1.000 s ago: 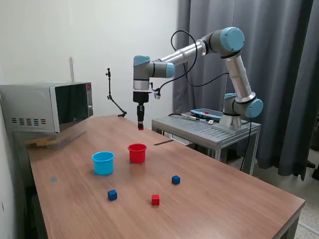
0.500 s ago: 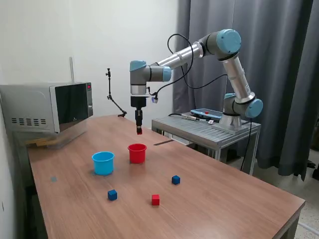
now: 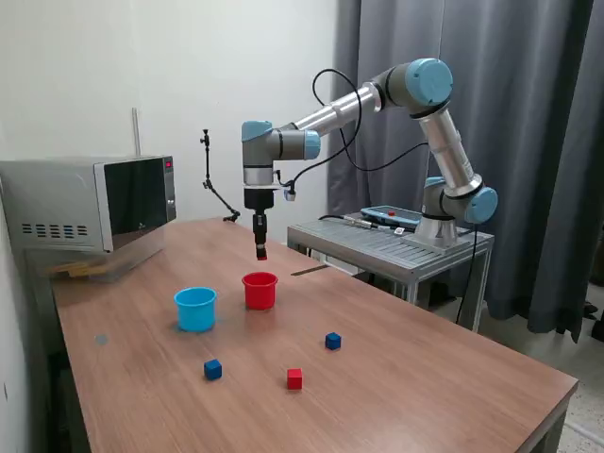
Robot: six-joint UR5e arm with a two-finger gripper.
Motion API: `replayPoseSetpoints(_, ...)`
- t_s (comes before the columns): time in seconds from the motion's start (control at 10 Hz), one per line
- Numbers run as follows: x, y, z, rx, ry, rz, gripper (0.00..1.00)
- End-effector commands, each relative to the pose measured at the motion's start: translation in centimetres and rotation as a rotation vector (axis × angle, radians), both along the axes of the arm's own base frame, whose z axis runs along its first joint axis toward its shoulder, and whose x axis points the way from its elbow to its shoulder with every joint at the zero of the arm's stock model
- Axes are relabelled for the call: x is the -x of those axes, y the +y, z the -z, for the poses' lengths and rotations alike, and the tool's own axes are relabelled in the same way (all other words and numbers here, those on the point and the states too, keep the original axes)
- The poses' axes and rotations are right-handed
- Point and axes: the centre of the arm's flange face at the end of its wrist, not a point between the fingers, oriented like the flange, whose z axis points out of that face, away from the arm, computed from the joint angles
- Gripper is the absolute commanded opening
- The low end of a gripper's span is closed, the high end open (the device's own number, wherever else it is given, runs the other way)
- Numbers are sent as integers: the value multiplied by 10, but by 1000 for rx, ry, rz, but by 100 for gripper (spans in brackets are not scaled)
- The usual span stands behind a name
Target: Place red objects in the red bin, and blue objects in the blue bin.
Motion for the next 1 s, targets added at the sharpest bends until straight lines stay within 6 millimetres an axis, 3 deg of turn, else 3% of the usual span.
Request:
replayPoseSetpoints(0.0, 3, 1, 20, 8, -25, -1, 0)
replayPoseSetpoints(0.6, 4, 5, 52, 24, -65, 2, 0)
replayPoseSetpoints(0.9, 7, 7, 51, 21, -60, 4, 0)
